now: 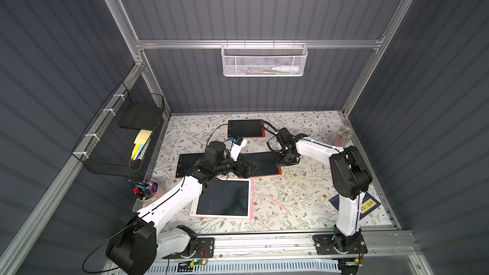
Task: Place the stylus back onto the writing tablet
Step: Place the stylus on the writing tablet.
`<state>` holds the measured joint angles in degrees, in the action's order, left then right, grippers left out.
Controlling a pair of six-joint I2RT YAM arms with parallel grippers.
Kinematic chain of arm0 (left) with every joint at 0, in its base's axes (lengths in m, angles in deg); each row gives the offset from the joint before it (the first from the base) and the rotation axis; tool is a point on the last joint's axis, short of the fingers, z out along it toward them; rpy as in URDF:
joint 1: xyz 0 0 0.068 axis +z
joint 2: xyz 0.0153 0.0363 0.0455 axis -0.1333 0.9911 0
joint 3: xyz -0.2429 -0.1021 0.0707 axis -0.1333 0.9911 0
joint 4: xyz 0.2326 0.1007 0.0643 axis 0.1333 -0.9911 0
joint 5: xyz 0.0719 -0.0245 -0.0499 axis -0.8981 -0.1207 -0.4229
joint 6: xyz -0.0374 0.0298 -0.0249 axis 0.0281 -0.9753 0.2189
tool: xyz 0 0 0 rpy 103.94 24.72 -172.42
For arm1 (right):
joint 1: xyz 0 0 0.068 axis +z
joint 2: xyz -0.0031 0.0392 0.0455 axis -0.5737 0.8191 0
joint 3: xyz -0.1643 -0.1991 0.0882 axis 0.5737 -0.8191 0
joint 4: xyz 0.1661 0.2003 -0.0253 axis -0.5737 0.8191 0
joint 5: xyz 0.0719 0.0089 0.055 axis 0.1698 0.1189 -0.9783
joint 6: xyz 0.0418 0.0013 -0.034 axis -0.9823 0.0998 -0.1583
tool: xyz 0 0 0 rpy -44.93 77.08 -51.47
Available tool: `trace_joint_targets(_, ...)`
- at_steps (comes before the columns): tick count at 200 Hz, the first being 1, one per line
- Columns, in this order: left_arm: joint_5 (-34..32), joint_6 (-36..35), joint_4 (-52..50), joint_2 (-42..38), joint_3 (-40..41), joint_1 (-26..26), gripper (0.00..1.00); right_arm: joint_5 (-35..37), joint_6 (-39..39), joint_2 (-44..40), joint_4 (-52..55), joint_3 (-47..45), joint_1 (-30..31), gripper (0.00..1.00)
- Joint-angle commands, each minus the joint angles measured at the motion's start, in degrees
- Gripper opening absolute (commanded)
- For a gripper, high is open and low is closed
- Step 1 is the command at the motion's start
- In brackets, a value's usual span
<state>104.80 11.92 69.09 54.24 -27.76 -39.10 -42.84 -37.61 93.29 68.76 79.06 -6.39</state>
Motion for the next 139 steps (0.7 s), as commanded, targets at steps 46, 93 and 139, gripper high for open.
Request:
trace_joint_targets(46,0.8,0.0,1.0,-0.2,0.6,0.0,0.99,2.6,-0.5,2.7,0.6,0.4,0.8,0.08)
trace_joint_targets(93,0.8,0.0,1.0,0.1,0.6,0.0,0.99,3.1,-0.4,3.5,0.9,0.8,1.1,0.08)
trace_joint_targets(139,0.8,-0.1,0.9,0.2,0.7,0.0,0.99,4.2,0.1,2.3,2.8,3.1,1.2,0.08)
